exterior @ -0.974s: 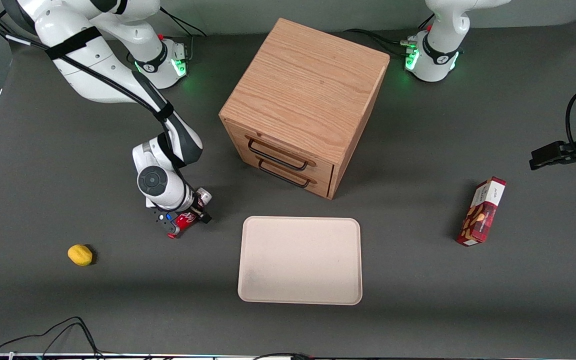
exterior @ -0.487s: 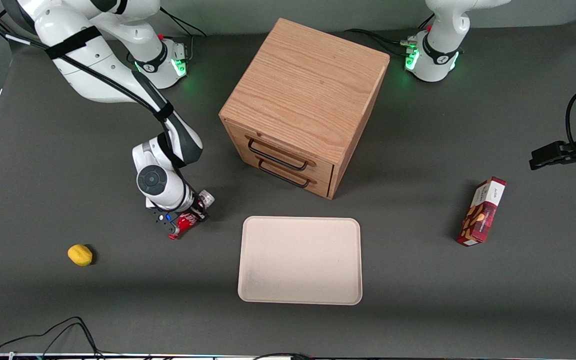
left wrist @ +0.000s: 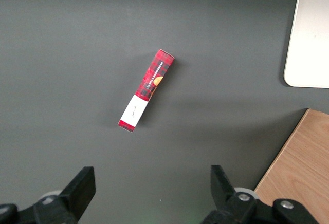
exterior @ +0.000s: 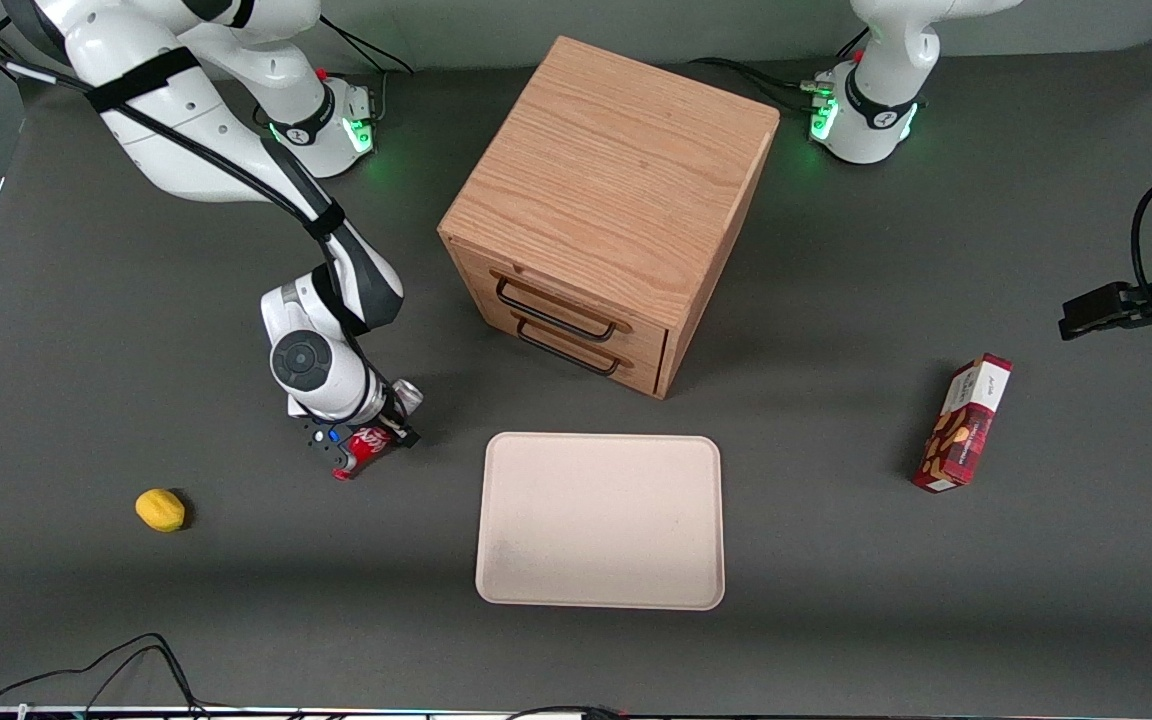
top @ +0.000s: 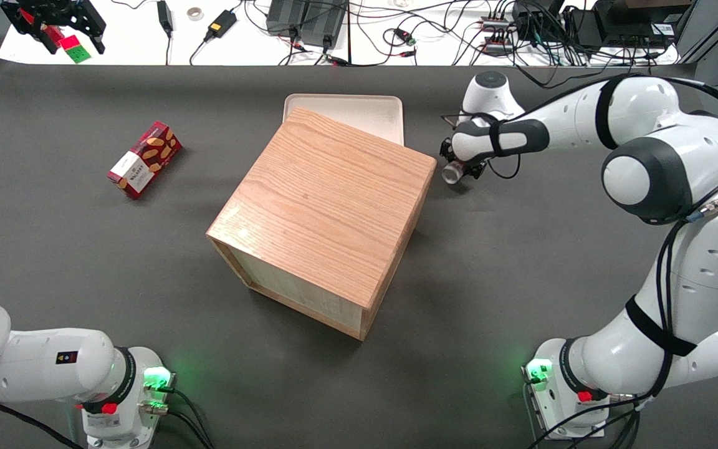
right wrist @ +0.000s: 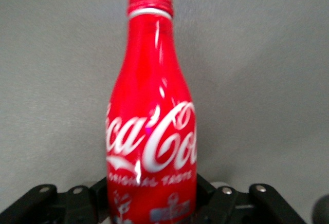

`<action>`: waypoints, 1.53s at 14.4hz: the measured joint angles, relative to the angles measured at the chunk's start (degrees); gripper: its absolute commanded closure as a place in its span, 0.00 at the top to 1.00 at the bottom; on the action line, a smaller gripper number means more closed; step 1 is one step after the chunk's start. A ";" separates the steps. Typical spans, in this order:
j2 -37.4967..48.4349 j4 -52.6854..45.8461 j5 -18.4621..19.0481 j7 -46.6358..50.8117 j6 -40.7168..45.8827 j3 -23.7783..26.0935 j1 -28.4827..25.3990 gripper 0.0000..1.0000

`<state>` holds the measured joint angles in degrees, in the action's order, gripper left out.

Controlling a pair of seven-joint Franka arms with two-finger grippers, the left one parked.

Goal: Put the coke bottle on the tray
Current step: 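Lift the bottle and carry it over the cream tray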

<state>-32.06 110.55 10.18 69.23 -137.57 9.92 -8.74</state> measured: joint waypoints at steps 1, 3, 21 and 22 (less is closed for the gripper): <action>1.38 -1.35 0.12 -0.37 3.00 0.12 0.00 0.00; 4.86 -4.49 0.19 -1.75 9.41 0.67 -0.02 0.00; -30.36 -50.14 0.24 -10.11 5.79 6.32 -7.88 0.00; -31.64 -50.60 0.26 -10.11 4.98 6.31 -8.63 0.00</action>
<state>-63.69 59.96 10.44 59.12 -132.59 16.23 -17.37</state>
